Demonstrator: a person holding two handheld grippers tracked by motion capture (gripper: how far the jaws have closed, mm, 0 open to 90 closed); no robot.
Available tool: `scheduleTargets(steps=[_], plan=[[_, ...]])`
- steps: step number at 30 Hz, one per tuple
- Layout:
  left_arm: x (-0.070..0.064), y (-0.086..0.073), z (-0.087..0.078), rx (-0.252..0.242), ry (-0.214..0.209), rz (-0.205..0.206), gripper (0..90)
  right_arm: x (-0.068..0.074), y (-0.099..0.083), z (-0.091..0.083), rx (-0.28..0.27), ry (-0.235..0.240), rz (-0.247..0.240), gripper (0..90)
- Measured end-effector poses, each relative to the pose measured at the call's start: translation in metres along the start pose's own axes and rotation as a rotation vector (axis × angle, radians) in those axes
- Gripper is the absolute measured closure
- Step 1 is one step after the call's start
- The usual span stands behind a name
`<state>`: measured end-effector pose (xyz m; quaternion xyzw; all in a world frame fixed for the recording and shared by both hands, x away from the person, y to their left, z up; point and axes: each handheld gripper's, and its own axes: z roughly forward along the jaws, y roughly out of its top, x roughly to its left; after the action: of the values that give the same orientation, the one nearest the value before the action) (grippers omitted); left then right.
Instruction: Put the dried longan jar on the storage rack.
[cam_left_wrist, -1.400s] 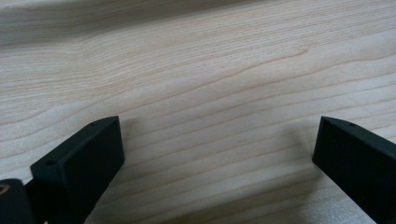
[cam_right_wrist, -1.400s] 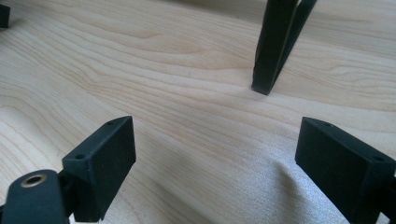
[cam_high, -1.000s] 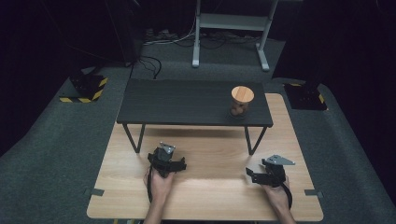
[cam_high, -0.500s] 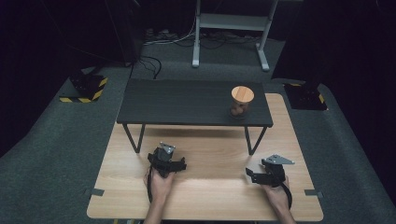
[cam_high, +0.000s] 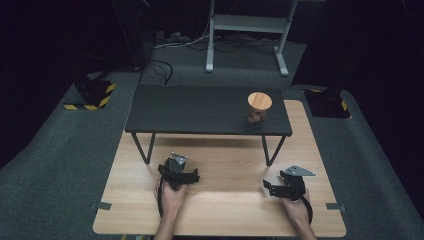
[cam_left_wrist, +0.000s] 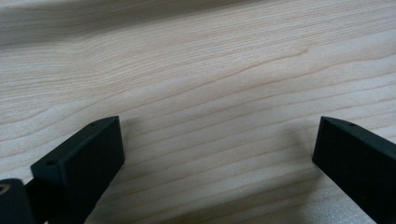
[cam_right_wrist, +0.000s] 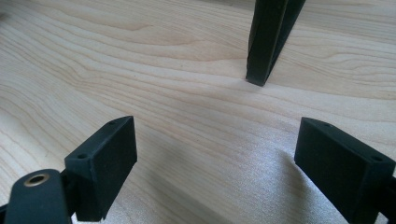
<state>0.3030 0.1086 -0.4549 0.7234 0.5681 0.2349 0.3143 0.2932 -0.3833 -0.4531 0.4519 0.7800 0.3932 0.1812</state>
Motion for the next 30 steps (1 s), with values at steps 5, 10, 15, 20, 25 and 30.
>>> scheduleTargets(steps=[5,10,15,20,25,30], plan=[[0.0000,0.0000,0.0000,0.000,0.000,0.000,2.1,0.0000,0.0000,0.0000,0.000,-0.001,0.001,12.4],[0.0000,0.0000,0.0000,0.000,0.000,0.000,2.1,-0.0002,0.0001,0.0001,0.000,0.000,0.002,12.5],[0.0000,0.0000,0.0000,0.000,0.000,0.000,2.1,-0.0009,0.0009,0.0005,0.005,0.002,0.002,12.7],[0.0000,0.0000,0.0000,0.000,0.000,-0.001,2.1,-0.0013,0.0010,0.0006,0.006,0.004,0.003,12.7],[0.0000,-0.0001,0.0000,-0.001,0.000,-0.001,2.1,-0.0020,0.0008,0.0009,0.004,0.006,-0.001,12.7],[0.0001,-0.0001,0.0000,0.000,0.000,-0.001,2.1,-0.0028,0.0004,0.0004,0.002,0.007,0.008,12.7]])
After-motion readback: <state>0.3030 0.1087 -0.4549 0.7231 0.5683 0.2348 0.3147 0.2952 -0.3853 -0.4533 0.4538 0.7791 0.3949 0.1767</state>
